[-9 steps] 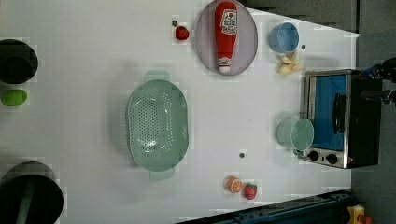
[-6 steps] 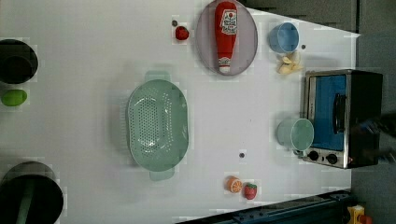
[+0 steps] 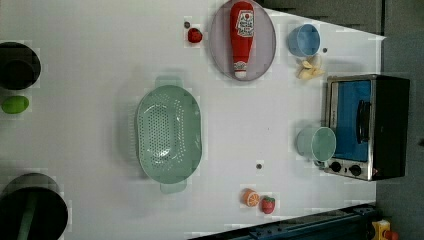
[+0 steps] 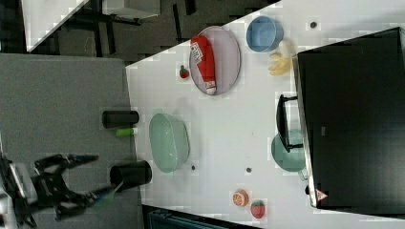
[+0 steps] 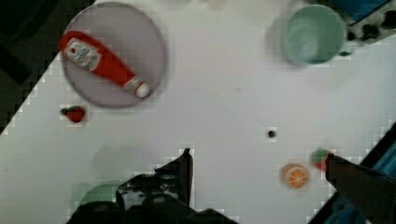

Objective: Drag strainer left to right.

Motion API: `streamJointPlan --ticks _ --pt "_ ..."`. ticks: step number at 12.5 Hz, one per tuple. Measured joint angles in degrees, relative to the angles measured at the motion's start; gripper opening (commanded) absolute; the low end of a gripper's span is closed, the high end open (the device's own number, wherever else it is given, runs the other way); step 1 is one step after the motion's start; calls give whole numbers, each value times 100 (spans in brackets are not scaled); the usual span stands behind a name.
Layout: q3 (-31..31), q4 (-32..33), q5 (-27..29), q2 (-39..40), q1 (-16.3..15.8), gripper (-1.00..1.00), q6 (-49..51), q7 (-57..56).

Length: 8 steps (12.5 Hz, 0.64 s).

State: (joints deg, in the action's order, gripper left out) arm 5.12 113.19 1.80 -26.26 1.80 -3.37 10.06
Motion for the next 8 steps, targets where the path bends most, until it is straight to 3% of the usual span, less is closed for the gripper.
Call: streamJointPlan --ticks 3,6,8 --pt "1102 -11 106 866 -270 100 -457 1254" --pt "2481 297 170 2060 -318 100 -1536 2653" --pt "2906 442 169 2773 -540 100 -1953 3724"
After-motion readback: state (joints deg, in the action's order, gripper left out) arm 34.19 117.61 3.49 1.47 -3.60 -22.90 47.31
